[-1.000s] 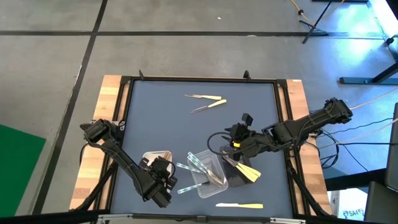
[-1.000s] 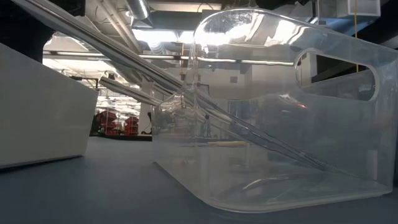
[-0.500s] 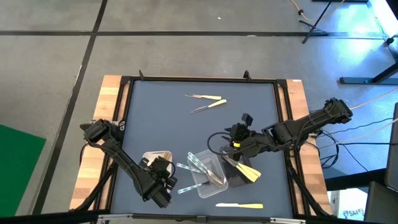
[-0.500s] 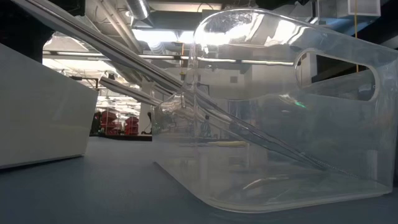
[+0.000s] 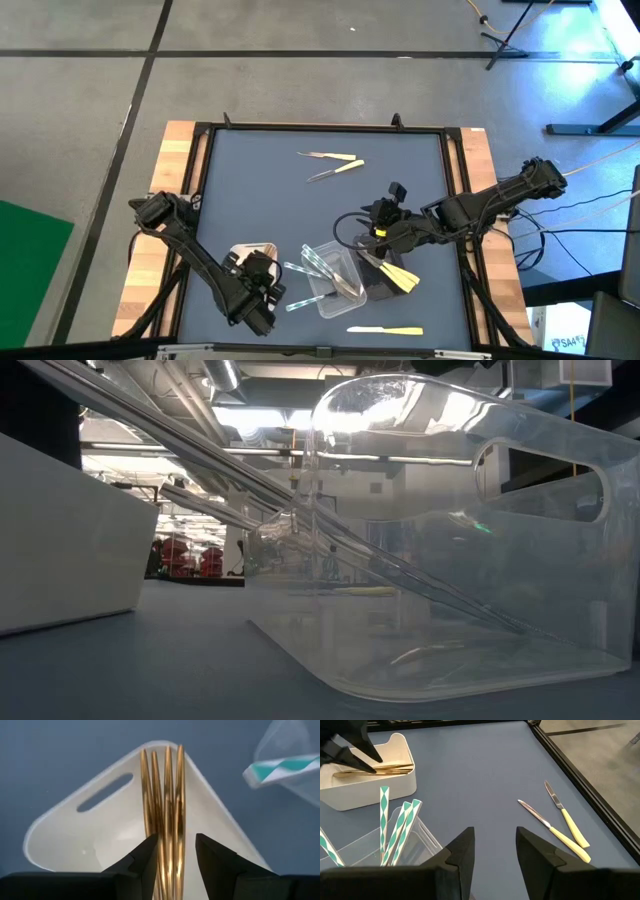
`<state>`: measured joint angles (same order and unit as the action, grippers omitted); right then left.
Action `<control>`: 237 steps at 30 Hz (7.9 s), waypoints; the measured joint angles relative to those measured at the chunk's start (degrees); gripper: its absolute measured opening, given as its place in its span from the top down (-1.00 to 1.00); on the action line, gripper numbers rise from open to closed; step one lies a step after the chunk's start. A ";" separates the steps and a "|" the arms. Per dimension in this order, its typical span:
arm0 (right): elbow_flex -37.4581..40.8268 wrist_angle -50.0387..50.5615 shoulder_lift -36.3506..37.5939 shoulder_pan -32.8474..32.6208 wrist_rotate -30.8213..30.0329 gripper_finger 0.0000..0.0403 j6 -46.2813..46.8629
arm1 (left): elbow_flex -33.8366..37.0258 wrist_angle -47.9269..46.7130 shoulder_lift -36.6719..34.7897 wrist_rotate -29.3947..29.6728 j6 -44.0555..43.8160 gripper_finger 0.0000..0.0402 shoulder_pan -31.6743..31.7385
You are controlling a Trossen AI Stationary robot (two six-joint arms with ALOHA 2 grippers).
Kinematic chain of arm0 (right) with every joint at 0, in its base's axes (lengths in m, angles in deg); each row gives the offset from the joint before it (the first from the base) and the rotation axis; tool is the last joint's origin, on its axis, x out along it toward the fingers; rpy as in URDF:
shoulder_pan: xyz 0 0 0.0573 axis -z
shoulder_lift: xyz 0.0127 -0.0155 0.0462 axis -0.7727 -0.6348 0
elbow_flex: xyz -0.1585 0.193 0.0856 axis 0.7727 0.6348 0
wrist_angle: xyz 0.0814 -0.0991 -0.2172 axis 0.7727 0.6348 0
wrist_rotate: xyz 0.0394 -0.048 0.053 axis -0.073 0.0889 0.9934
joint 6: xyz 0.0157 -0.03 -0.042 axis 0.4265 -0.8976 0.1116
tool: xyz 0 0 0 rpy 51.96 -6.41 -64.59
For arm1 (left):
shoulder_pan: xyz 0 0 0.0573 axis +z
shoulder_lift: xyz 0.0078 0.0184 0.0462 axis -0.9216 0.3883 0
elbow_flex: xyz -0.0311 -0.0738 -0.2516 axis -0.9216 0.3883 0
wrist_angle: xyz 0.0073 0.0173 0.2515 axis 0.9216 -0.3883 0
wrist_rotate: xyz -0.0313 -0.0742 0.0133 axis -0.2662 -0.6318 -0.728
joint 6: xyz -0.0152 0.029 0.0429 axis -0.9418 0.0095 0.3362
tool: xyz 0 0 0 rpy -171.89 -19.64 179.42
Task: Sort silverware by color (type)
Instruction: Put the yellow table knife into the black transparent bin
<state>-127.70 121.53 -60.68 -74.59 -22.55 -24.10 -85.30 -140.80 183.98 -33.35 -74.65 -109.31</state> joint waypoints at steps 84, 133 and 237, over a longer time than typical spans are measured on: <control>0.00 -4.82 -9.09 44.42 40.12 0.35 -42.24 | 33.74 46.10 -46.94 3.11 88.63 0.37 37.39; -0.02 -15.72 -33.24 54.55 46.50 0.35 -52.57 | 46.90 66.48 -46.66 -3.00 88.53 0.37 37.36; 0.02 16.98 -7.52 14.48 41.98 0.86 5.86 | 46.90 66.22 -46.64 -2.95 88.53 0.37 37.35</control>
<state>-127.68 138.51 -68.20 -60.10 19.43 -18.24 -38.40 -74.58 137.33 -36.30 13.88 -71.95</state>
